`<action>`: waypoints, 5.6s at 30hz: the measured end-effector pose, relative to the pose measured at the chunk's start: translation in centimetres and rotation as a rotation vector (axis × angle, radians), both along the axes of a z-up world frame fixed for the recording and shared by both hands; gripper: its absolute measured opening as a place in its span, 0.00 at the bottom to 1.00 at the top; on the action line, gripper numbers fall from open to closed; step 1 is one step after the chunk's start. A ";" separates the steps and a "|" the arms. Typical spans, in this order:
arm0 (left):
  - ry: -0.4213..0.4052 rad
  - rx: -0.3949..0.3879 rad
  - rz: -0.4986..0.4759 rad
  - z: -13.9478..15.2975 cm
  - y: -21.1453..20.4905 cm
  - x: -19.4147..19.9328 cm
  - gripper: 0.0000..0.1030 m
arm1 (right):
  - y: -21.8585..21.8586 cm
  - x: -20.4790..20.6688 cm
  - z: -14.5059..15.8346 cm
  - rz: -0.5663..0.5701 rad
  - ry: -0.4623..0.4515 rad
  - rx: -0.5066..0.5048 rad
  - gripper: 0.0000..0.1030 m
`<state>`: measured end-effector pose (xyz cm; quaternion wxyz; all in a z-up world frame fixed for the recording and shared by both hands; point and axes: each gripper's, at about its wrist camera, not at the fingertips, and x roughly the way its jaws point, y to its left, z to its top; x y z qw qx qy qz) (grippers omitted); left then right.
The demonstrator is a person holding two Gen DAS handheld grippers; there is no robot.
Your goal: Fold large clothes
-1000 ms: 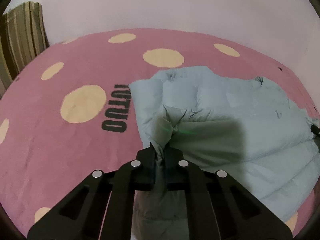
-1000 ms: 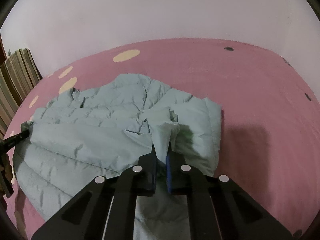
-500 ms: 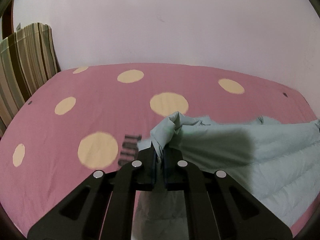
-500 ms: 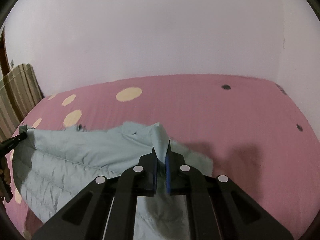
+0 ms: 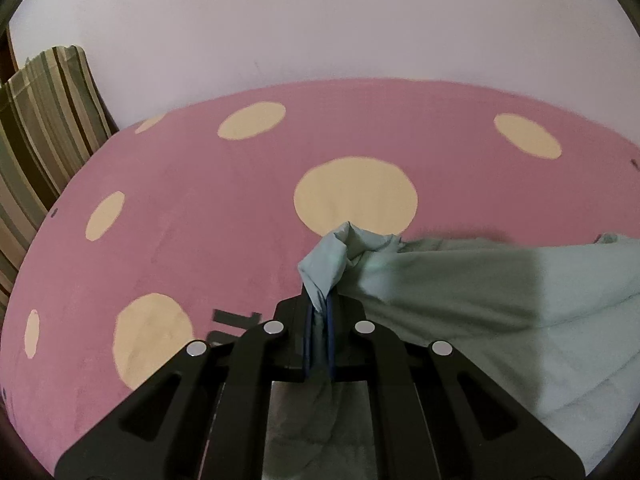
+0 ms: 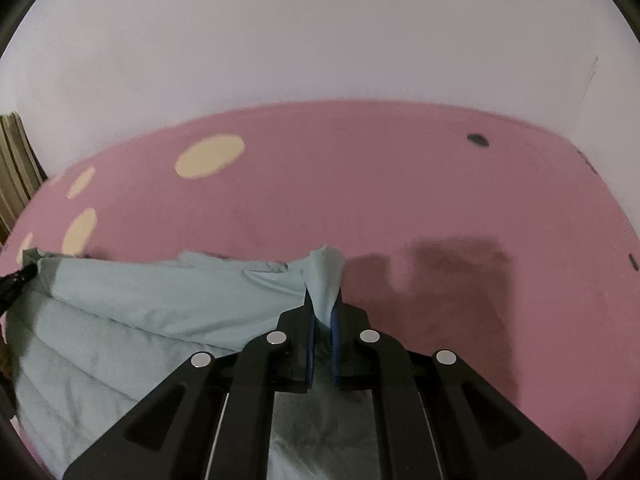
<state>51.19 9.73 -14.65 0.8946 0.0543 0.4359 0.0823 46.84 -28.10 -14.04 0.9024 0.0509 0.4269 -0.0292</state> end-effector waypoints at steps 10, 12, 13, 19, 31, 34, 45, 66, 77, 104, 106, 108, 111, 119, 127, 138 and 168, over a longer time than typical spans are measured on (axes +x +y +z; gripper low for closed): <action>0.008 -0.010 0.021 -3.8 -0.1 0.8 0.06 | 0.4 0.8 -3.9 -0.005 0.046 -0.004 0.06; 0.002 -0.016 0.029 -4.1 -0.1 0.7 0.06 | 0.5 0.8 -4.2 -0.008 0.039 -0.006 0.06; -0.002 -0.020 0.031 -4.2 0.0 0.7 0.06 | 0.5 0.9 -4.2 -0.009 0.037 -0.008 0.06; 0.004 -0.014 0.032 -3.8 -0.1 0.7 0.08 | 0.7 1.2 -4.0 -0.011 0.039 -0.016 0.11; -0.099 -0.216 0.045 2.7 -3.1 -4.8 0.49 | 5.5 -3.5 3.3 0.031 -0.100 0.028 0.37; -0.057 -0.228 -0.004 1.1 -6.4 -4.9 0.49 | 9.0 -3.3 2.1 0.098 -0.071 0.020 0.37; 0.001 -0.113 -0.025 -4.3 -9.3 -3.1 0.50 | 11.4 -1.0 -4.4 0.104 0.019 -0.024 0.37; -0.035 -0.131 -0.073 -4.3 -11.2 -8.0 0.53 | 14.1 -6.1 -3.9 0.157 -0.026 -0.083 0.39; -0.080 -0.131 -0.062 -0.7 -8.9 -12.0 0.74 | 11.3 -10.1 0.0 0.089 -0.102 -0.061 0.59; 0.038 -0.332 0.248 -3.1 1.9 -18.1 0.81 | -0.4 -16.1 -3.8 -0.174 0.057 0.097 0.73; 0.031 -0.325 0.233 -3.0 1.3 -18.1 0.73 | -0.4 -16.2 -4.1 -0.173 0.052 0.117 0.64; 0.029 -0.321 0.216 -2.9 0.8 -18.0 0.60 | 0.0 -16.2 -4.0 -0.163 0.044 0.115 0.55; 0.025 -0.329 0.197 -2.8 0.3 -18.1 0.46 | 0.8 -16.4 -3.9 -0.150 0.030 0.114 0.43; 0.005 -0.300 0.154 -2.3 -1.0 -18.0 0.20 | 1.0 -17.1 -3.7 -0.155 0.000 0.146 0.28; -0.014 -0.296 0.154 -1.9 -1.1 -18.3 0.15 | 1.4 -17.6 -3.2 -0.159 -0.019 0.142 0.23; -0.025 -0.339 0.157 -0.6 0.0 -20.0 0.13 | 1.1 -19.0 -1.7 -0.155 -0.040 0.169 0.17; 0.000 -0.420 0.158 0.7 4.3 -41.5 0.14 | 4.1 -38.3 -1.3 -0.089 0.021 0.216 0.16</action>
